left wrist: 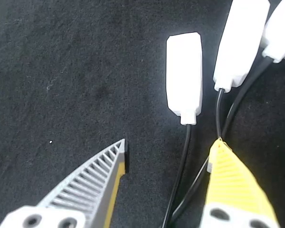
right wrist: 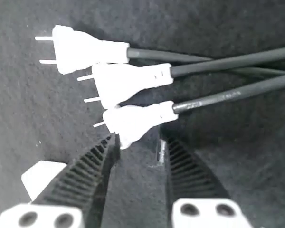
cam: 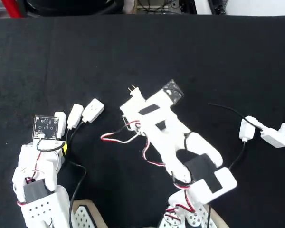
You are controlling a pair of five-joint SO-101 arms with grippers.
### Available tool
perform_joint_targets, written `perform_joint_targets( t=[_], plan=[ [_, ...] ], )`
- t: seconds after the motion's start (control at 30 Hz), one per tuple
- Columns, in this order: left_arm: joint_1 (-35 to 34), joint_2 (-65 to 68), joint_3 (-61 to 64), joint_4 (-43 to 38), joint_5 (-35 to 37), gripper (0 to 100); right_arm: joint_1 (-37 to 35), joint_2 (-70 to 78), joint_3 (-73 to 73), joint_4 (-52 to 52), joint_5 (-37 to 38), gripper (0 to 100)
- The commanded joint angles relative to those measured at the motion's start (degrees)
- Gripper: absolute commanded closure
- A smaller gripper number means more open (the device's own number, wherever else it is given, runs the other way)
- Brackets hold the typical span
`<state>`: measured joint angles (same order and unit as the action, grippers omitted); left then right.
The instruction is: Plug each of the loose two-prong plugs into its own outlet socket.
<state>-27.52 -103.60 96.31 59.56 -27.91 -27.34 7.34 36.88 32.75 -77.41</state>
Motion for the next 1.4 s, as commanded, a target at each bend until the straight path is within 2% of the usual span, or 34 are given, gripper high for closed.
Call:
perform_joint_targets(
  t=[0.0, 0.13, 0.37, 0.8, 1.37],
  plan=[
    [0.7, -0.7, 1.0, 0.0, -0.3, 72, 1.1, 5.1, -6.5, 5.1, -2.4, 87.1],
    [0.7, -0.7, 1.0, 0.0, -0.3, 72, 1.8, 5.5, -9.1, 9.6, -2.3, 87.1],
    [0.7, -0.7, 1.0, 0.0, -0.3, 72, 6.5, 5.9, -9.4, 7.2, -2.4, 87.4],
    [0.7, -0.7, 1.0, 0.0, -0.3, 72, 10.7, 6.0, -9.9, 4.9, -2.1, 87.1],
    [0.7, -0.7, 1.0, 0.0, -0.3, 72, 13.0, 8.6, -12.2, 4.7, -3.5, 87.5]
  ],
)
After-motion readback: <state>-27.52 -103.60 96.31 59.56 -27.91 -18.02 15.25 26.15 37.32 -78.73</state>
